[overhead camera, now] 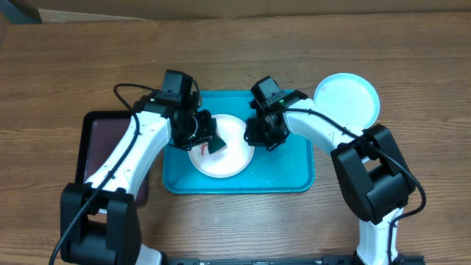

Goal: Clean dirty plates on tray and stack at the side
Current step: 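Scrub the white plate with the sponge in the left gripper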

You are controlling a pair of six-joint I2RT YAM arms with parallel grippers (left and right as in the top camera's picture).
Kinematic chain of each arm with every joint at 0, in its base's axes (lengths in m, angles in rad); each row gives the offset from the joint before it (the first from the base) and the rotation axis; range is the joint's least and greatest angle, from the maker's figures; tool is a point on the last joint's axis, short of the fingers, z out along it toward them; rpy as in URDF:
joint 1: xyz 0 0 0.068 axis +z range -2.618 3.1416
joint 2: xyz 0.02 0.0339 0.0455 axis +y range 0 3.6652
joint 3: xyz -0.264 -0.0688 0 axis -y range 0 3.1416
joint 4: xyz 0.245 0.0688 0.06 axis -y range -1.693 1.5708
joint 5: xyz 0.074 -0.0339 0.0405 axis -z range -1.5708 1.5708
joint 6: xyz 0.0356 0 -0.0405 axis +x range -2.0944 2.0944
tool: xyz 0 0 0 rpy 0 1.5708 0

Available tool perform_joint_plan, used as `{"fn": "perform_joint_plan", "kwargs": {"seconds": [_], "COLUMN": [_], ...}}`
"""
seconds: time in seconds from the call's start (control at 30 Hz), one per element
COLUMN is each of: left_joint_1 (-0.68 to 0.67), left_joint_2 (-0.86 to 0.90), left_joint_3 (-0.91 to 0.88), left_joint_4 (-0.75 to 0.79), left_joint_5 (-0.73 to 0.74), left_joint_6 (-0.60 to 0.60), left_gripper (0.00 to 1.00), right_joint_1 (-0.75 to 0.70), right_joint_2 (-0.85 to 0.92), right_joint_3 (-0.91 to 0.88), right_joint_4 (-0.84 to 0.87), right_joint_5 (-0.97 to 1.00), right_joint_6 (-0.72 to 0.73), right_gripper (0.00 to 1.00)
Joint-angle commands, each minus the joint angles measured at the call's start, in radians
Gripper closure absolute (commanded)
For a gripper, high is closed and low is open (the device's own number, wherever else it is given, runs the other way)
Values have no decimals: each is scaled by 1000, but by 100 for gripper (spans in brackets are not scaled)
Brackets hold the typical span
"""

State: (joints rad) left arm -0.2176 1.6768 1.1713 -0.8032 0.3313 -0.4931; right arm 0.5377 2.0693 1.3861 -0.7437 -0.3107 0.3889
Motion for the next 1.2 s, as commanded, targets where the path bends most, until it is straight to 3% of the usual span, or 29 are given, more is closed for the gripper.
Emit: {"fn": "perform_joint_plan", "kwargs": {"seconds": [0.0, 0.3, 0.67, 1.17], "left_joint_1": [-19, -72, -69, -52], "left_joint_2": [4, 31, 175, 222], "left_joint_3": [-25, -31, -31, 14], "left_joint_4": [57, 169, 167, -137], "left_joint_5": [33, 9, -84, -613], "left_joint_6": [-119, -170, -210, -210], "left_gripper": [96, 96, 96, 96], "right_joint_1": [5, 4, 4, 4], "right_joint_2": [13, 13, 13, 13], "right_joint_3": [-26, -26, -26, -26], "right_joint_4": [6, 5, -2, -21], "right_joint_5": [47, 47, 47, 86], "right_joint_6": [8, 8, 8, 8], "right_gripper": [96, 96, 96, 96]}}
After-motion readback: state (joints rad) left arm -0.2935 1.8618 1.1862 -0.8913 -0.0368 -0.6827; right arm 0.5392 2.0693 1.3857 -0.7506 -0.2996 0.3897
